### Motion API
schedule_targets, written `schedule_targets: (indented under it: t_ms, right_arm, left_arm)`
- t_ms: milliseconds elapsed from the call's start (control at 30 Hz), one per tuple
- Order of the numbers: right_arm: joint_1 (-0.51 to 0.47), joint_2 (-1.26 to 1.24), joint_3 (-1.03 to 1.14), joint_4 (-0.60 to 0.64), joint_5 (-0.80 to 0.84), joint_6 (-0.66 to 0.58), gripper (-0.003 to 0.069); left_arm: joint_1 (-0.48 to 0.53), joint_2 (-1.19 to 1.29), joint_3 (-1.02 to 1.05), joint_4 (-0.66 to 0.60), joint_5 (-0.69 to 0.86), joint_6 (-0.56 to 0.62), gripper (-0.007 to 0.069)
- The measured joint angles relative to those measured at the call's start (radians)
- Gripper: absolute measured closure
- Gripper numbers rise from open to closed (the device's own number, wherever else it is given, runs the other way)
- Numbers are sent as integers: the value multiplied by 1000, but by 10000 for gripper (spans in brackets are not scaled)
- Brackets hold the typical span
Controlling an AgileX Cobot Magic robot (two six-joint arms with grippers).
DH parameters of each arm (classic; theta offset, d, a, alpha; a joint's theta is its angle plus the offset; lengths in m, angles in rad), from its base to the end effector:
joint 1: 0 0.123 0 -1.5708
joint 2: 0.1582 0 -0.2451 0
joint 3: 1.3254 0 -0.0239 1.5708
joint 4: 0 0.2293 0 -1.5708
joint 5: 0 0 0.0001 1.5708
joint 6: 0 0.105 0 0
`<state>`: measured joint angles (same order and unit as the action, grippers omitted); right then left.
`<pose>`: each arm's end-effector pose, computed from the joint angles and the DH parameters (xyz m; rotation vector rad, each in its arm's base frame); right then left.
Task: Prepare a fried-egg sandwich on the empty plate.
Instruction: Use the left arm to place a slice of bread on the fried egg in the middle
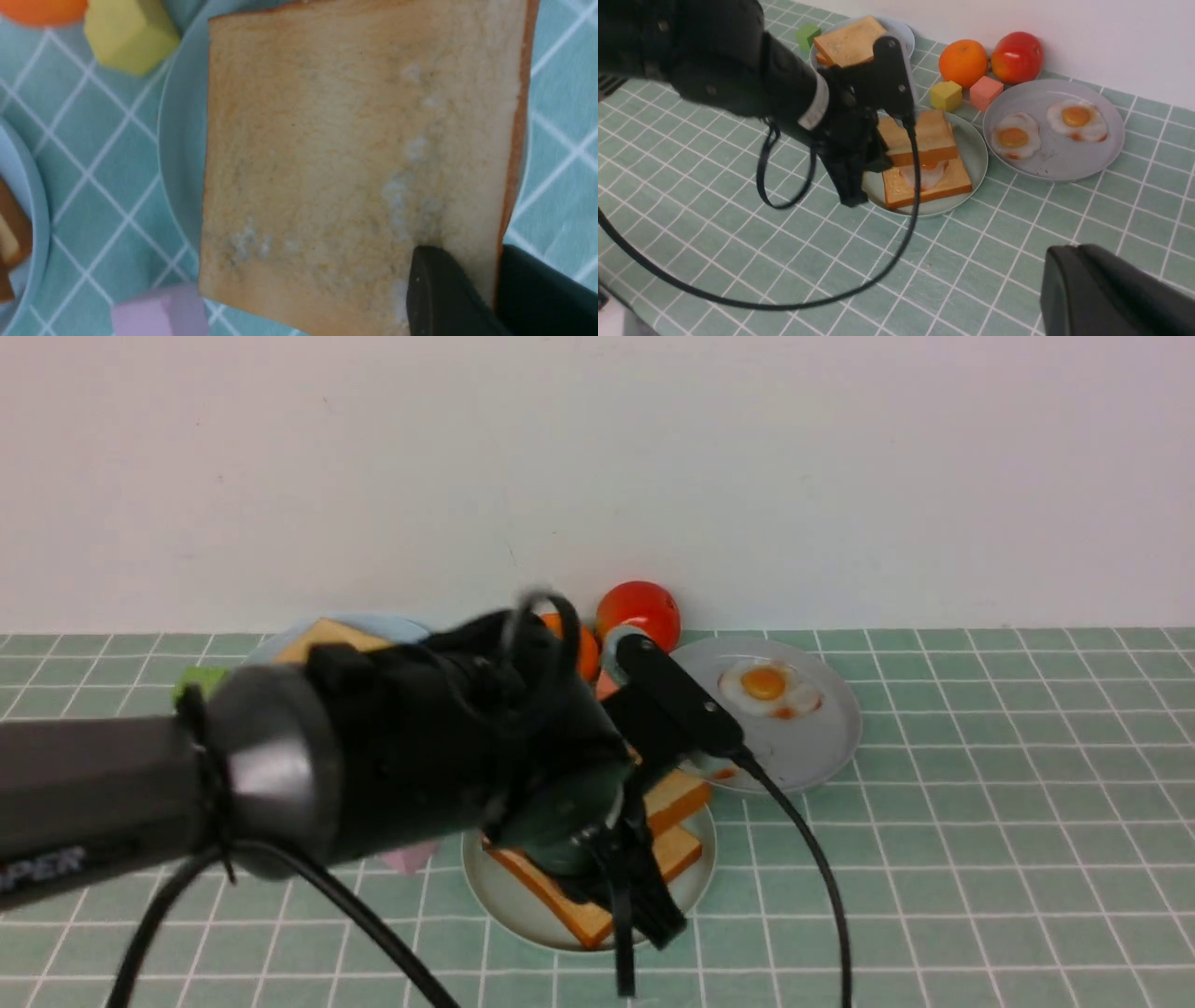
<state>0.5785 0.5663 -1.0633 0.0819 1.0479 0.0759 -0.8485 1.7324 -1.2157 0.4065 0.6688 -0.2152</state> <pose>0.0698 0.0545 0.3850 -0.5176 2.0040 0.5054 0.2477 -0.2421 0.1932 1.1138 2.3244 0.0552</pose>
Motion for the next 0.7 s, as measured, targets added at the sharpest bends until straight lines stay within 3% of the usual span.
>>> schedule_targets:
  t_ms: [267,700]
  right_arm:
    - [0,-2,2,0,19,2,627]
    - [0,-2,2,1,21,4,620]
  left_arm:
    - [-12,57,0,80,-18,-30,492]
    - [-12,134,0,86,-45,-45,492]
